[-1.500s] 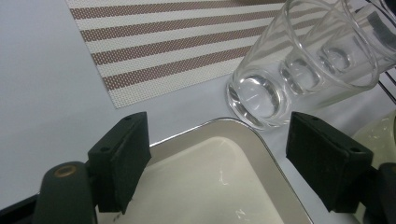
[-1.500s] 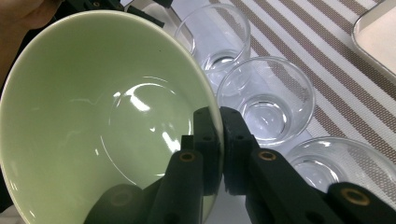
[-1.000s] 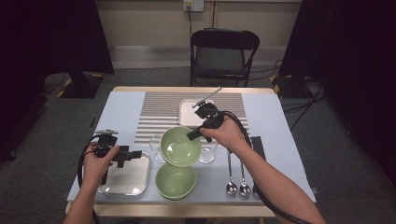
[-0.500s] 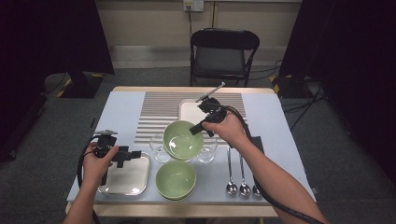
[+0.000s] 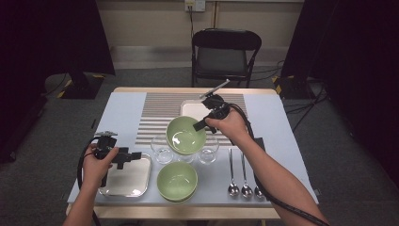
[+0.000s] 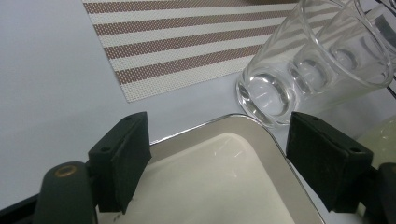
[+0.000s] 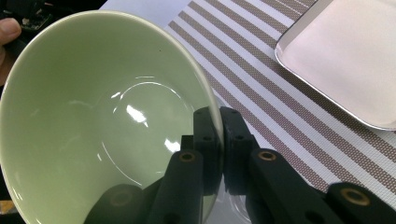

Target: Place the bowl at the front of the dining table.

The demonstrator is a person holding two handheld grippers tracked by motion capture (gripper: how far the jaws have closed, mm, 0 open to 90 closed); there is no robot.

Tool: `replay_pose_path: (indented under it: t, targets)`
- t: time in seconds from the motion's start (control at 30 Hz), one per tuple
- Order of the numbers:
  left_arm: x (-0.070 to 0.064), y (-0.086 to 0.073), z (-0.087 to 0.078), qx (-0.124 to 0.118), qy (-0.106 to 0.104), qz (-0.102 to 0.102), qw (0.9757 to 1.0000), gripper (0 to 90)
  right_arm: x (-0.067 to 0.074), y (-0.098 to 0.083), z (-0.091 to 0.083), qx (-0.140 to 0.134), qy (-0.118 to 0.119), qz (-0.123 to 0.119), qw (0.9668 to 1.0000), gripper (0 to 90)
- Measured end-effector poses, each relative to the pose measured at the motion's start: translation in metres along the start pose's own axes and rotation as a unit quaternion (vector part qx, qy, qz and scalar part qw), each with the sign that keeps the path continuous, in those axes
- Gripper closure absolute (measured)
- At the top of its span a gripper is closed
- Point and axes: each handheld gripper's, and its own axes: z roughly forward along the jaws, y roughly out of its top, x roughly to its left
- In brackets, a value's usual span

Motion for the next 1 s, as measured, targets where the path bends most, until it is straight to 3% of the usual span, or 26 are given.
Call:
replay_pose_path:
  t: [1.0]
  targets:
    - [0.0,0.0,-0.001,-0.001,0.006,0.003,1.0,21.9,-0.027,0.009,-0.004,-0.019,-0.021,0.043,0.9987,86.5]
